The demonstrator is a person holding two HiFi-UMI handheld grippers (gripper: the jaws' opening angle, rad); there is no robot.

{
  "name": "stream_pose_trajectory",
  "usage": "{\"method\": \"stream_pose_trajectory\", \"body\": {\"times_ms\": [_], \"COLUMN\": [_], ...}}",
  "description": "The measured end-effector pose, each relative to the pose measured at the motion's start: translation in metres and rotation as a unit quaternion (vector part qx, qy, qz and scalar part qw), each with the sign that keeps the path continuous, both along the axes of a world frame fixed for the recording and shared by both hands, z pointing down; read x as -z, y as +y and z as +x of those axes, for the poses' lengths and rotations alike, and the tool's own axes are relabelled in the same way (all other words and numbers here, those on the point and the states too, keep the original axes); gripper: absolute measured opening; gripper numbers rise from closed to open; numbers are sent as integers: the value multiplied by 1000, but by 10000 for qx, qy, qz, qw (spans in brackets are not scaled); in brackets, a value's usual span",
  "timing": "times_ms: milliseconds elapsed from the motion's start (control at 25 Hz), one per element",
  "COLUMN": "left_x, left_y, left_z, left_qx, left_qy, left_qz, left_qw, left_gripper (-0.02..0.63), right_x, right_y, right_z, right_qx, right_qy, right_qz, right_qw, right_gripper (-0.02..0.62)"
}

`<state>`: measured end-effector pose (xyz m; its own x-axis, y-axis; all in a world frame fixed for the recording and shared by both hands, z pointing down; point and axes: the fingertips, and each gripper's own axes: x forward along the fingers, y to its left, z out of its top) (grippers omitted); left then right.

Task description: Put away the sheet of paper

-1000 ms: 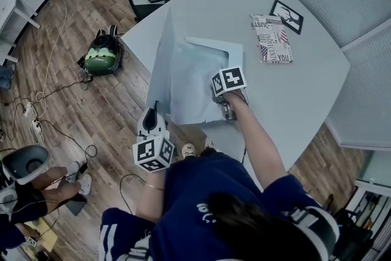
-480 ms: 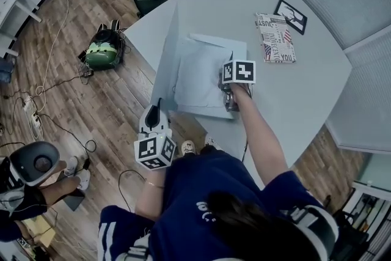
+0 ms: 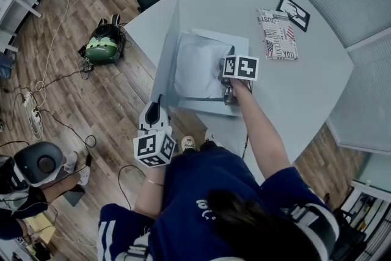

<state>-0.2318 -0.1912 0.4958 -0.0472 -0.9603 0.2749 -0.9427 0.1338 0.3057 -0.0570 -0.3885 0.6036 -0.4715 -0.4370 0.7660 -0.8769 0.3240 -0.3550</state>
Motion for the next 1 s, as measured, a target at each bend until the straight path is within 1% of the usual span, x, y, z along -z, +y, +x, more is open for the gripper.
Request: {"method": "stream_pose_trajectory", "body": {"times_ms": [200,280,440,560,600,640,680,800,920,1000], "left_x": [0,0,-1,-2,-2,-2,-2,-3,-3,-3], "left_y": [-2,-2,0,0,-1,-2,-2,-3,-1,0], "left_z": [1,1,1,1,1,2,3,5,6,6], "left_qx": [-38,-46,-48,-75,-90,-102,-111,-122,-134,-143], "left_qy": [-13,-16,4,8,3,-4,-14,-26,-27,-3], "left_qz": [13,9,-3,1,3,4,2,-7,-11,-8], "left_qw": [10000,10000,10000,10000,10000,9999,9999,9999,9999,9999], "left_gripper": [34,34,32,34,34,34,34,33,34,34], "right_x": [-7,-10,-16,-20,-19,-18,-16,-10,2,12], "right_y": [12,14,18,22,24,25,26,26,27,29], "right_z": [-12,-11,1,7,6,3,0,1,9,16], "right_qx": [814,1028,1141,1184,1221,1254,1268,1172,991,820], "right_qy": [491,722,1066,1128,1061,962,872,857,792,637], "right_qz": [119,151,16,-116,-149,-182,-208,-163,-28,14], "right_qw": [9954,9920,9877,9865,9867,9873,9879,9893,9919,9946], "right_gripper": [12,14,31,45,76,134,177,206,298,305]}}
